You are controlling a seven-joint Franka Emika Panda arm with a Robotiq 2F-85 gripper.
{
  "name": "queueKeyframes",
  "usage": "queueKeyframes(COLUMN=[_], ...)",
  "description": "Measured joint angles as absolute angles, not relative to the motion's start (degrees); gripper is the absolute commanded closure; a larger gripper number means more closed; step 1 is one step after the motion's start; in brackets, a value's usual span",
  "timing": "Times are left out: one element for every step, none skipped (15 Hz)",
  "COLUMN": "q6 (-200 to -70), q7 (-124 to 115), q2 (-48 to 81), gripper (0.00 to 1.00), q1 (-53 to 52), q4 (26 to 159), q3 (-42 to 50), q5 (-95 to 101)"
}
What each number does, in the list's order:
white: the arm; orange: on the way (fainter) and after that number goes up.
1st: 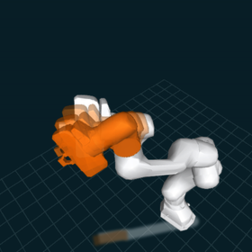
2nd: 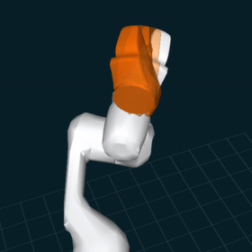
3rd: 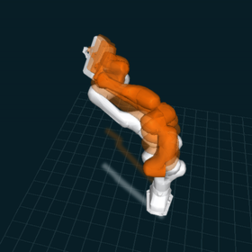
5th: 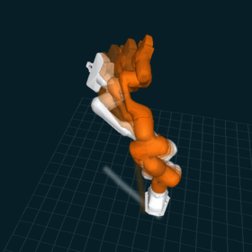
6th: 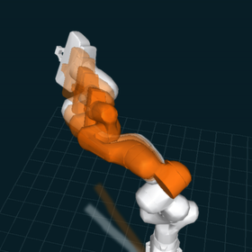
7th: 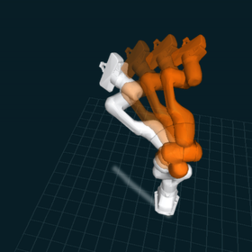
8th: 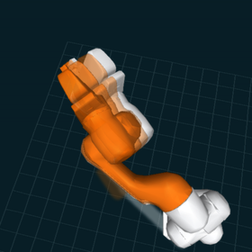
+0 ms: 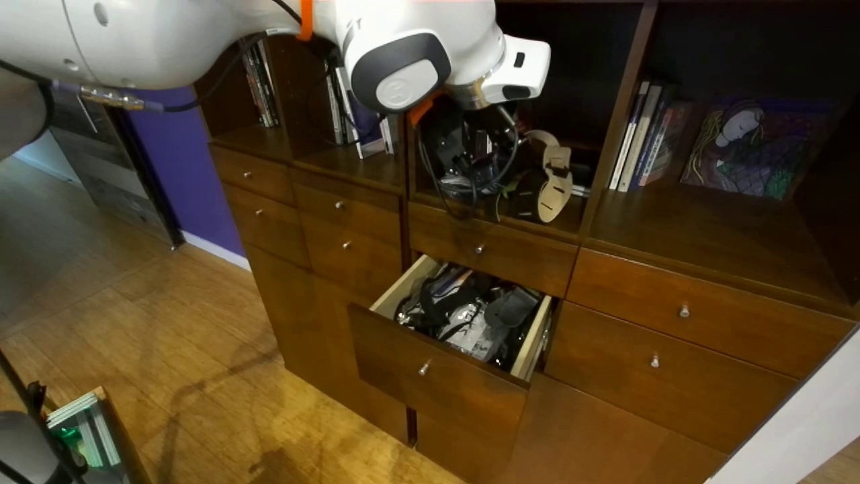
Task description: Put the clear plastic in the open drawer.
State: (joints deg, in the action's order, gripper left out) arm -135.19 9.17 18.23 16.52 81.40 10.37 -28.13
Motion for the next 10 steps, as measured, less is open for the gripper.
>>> queueKeyframes(q6=[-135.2,-135.2,-135.2,-135.2,-135.2,-135.2,-135.2,-135.2,-135.2,-135.2], q7=[9.1,9.1,9.1,9.1,9.1,9.1,9.1,9.1,9.1,9.1], q2=[19.0,19.6,20.2,20.8,21.2,21.6,21.9,22.2,22.4,22.5], gripper=[0.48,0.56,0.62,0.7,0.76,0.83,0.91,0.97,0.99,1.0], q1=[17.0,17.5,17.9,18.3,18.6,18.8,19.1,19.3,19.4,19.5], q4=[80.6,80.0,79.3,78.8,78.4,78.0,77.6,77.3,77.0,76.9], q3=[9.8,9.2,8.6,8.0,7.4,7.0,6.6,6.2,5.9,5.7], q5=[-28.6,-29.1,-29.4,-29.8,-30.1,-30.3,-30.5,-30.7,-30.8,-30.9])
